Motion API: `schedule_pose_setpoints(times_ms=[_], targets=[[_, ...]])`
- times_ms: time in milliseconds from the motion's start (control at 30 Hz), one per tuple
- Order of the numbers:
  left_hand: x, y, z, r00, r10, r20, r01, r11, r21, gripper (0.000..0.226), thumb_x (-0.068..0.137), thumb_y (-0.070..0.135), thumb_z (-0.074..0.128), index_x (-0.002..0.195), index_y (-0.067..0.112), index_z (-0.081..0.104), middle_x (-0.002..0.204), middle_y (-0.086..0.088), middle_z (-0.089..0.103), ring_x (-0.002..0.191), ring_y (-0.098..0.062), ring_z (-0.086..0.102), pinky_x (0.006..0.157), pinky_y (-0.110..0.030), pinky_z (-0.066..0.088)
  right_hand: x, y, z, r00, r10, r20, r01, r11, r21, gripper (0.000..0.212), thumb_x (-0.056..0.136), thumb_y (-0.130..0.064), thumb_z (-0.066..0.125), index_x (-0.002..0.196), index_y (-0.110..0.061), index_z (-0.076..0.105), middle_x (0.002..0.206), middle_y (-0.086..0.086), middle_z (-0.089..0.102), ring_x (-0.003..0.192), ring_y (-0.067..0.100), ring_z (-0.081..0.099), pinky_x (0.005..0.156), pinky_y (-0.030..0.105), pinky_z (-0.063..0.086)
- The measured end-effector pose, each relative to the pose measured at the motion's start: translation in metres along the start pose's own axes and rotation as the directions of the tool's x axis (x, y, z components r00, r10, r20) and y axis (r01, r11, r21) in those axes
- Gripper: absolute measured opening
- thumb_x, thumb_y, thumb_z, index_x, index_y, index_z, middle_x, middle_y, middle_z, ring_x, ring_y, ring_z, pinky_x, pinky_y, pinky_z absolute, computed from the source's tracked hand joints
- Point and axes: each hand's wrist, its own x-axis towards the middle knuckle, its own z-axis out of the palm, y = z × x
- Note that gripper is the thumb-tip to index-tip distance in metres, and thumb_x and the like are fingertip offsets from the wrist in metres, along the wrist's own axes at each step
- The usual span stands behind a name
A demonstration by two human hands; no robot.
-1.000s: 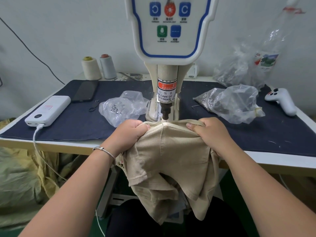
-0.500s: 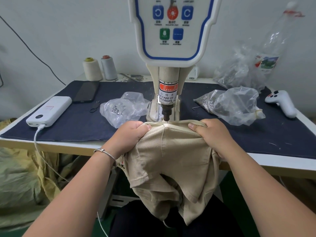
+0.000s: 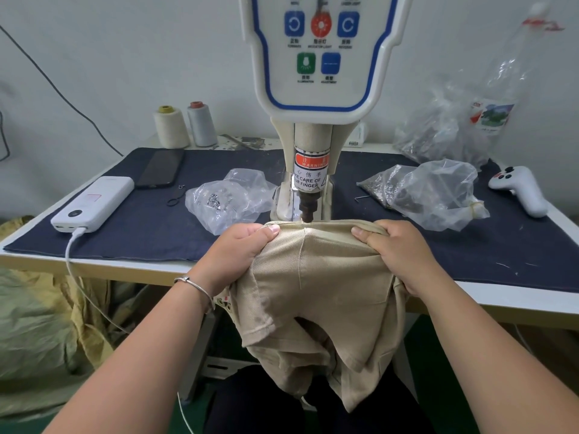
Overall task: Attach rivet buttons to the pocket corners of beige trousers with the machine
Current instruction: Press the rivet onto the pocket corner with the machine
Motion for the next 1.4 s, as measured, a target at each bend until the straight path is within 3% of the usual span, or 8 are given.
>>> schedule_pose_setpoints(times_ms=[100,300,533,633,767,933,1233,1400], targets=[[0.001,-0.001,-0.001,1.0,-0.007,-0.01,0.007,1.0,-0.005,0.059,0.101,0.045,0.051,0.075,-0.007,0.046,0.069,-0.005,0.045,0.066,-0.016,0.043,0.067,-0.032,0.037,-0.002,-0.002,-0.001,0.999,0.02,0.027,-0.022,0.997,0.076,0.049,0.086,-0.039,0.069,0.065,0.001,0.049,0.059,0.005,0.041,0.055,0.015,0.04,0.057,0.031,0.031],[0.002,-0.003,-0.003,0.999,-0.031,-0.043,0.033,0.999,0.028,0.057,0.102,0.045,0.05,0.073,-0.004,0.049,0.067,-0.001,0.05,0.063,-0.012,0.046,0.064,-0.026,0.038,-0.002,-0.006,-0.001,0.992,0.104,0.074,-0.12,0.957,0.265,0.042,0.087,-0.039,0.069,0.06,-0.014,0.047,0.056,0.004,0.043,0.051,0.015,0.045,0.048,0.022,0.037],[0.01,0.004,-0.002,0.994,-0.099,-0.035,0.101,0.994,0.051,0.045,0.085,0.056,0.053,0.074,0.013,0.055,0.072,-0.004,0.045,0.069,-0.017,0.041,0.069,-0.035,0.033,0.006,-0.004,-0.001,0.988,0.141,0.07,-0.152,0.969,0.196,0.046,0.086,-0.041,0.068,0.054,-0.021,0.044,0.054,0.001,0.044,0.051,0.014,0.047,0.053,0.025,0.036],[0.012,0.003,-0.003,0.994,-0.11,-0.029,0.111,0.992,0.059,0.041,0.089,0.054,0.054,0.074,0.015,0.055,0.07,-0.004,0.047,0.067,-0.015,0.044,0.07,-0.035,0.035,0.008,-0.004,-0.002,0.986,0.147,0.076,-0.158,0.97,0.184,0.041,0.085,-0.042,0.069,0.06,-0.017,0.048,0.057,0.003,0.046,0.053,0.014,0.048,0.056,0.028,0.036],[0.009,0.004,-0.002,0.994,-0.105,-0.026,0.106,0.993,0.05,0.045,0.085,0.056,0.055,0.07,0.014,0.049,0.068,-0.004,0.041,0.065,-0.017,0.039,0.066,-0.034,0.033,0.006,-0.002,-0.002,0.989,0.13,0.067,-0.14,0.973,0.182,0.041,0.085,-0.04,0.07,0.058,-0.019,0.046,0.054,-0.002,0.044,0.05,0.011,0.046,0.054,0.027,0.035],[0.009,0.002,-0.004,0.995,-0.098,-0.019,0.1,0.992,0.075,0.04,0.096,0.046,0.055,0.072,0.014,0.05,0.069,-0.005,0.043,0.066,-0.017,0.04,0.068,-0.034,0.034,0.006,-0.003,-0.001,0.991,0.121,0.062,-0.129,0.98,0.153,0.047,0.086,-0.039,0.069,0.049,-0.023,0.043,0.05,-0.005,0.042,0.047,0.009,0.043,0.054,0.028,0.032],[0.004,0.005,-0.005,0.993,-0.112,0.024,0.111,0.993,0.033,0.039,0.087,0.049,0.057,0.075,0.012,0.055,0.07,-0.007,0.044,0.068,-0.019,0.039,0.069,-0.035,0.034,0.004,-0.003,-0.002,0.992,0.105,0.077,-0.116,0.98,0.164,0.046,0.085,-0.04,0.07,0.054,-0.022,0.042,0.051,-0.005,0.04,0.049,0.01,0.042,0.055,0.029,0.032],[0.005,0.003,-0.004,0.995,-0.099,-0.011,0.099,0.993,0.065,0.041,0.098,0.042,0.055,0.069,0.015,0.048,0.066,-0.003,0.04,0.063,-0.016,0.037,0.065,-0.034,0.032,0.003,-0.004,-0.002,0.99,0.115,0.078,-0.128,0.974,0.189,0.046,0.085,-0.038,0.07,0.054,-0.02,0.042,0.051,-0.004,0.04,0.049,0.012,0.042,0.054,0.028,0.032]])
